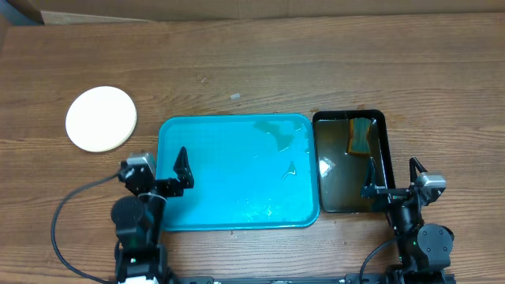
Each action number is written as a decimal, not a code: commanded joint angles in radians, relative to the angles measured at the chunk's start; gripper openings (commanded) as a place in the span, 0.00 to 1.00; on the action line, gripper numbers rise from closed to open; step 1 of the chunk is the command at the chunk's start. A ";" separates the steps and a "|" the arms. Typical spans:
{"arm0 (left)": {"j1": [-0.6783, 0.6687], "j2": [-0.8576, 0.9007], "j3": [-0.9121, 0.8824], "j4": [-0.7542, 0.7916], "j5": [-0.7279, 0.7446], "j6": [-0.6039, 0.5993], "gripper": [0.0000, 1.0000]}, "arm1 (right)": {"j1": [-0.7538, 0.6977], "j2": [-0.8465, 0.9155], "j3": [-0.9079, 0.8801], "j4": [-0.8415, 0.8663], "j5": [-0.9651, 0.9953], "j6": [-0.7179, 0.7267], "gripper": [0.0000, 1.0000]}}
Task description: Clean dirty plates on tray and stack at the side
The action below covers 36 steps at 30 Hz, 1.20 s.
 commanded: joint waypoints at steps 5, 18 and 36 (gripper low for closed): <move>-0.001 -0.093 -0.052 -0.065 -0.013 0.012 1.00 | 0.006 -0.008 -0.011 0.006 -0.005 -0.004 1.00; -0.001 -0.361 -0.052 -0.458 -0.042 0.016 1.00 | 0.006 -0.008 -0.011 0.006 -0.005 -0.003 1.00; -0.002 -0.587 -0.052 -0.466 -0.089 0.073 1.00 | 0.006 -0.008 -0.011 0.006 -0.005 -0.004 1.00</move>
